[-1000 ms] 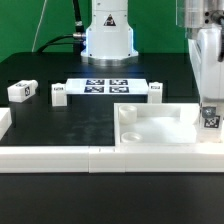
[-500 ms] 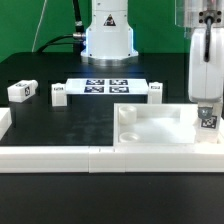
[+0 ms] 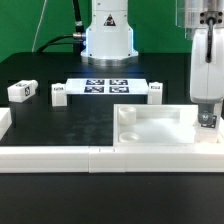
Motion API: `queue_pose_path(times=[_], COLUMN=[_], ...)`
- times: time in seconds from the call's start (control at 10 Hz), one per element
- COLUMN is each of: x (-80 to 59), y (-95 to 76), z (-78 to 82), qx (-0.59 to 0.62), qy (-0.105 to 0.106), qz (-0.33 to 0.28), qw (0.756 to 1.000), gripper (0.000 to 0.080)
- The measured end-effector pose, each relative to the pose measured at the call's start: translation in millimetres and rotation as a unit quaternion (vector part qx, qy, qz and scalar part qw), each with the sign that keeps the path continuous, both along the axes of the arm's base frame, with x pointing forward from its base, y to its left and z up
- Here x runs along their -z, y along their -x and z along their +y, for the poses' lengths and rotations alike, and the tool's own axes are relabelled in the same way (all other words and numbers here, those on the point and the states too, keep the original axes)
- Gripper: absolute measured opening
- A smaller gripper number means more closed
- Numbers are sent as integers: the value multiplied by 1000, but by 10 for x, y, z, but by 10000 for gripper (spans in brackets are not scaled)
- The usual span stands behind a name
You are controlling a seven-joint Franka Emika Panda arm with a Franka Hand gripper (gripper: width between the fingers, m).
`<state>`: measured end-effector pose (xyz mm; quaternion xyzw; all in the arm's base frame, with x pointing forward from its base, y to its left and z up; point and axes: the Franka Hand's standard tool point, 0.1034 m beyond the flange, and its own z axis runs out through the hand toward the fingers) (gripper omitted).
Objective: Assemble one leg
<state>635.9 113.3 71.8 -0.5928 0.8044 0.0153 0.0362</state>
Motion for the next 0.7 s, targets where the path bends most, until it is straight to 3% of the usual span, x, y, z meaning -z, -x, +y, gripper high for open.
queue_pose_path(times=[0.7], x=[1], y=[2], z=[6], qx=[-1], qy=[0], qz=[0], qw=[1000], gripper=[649])
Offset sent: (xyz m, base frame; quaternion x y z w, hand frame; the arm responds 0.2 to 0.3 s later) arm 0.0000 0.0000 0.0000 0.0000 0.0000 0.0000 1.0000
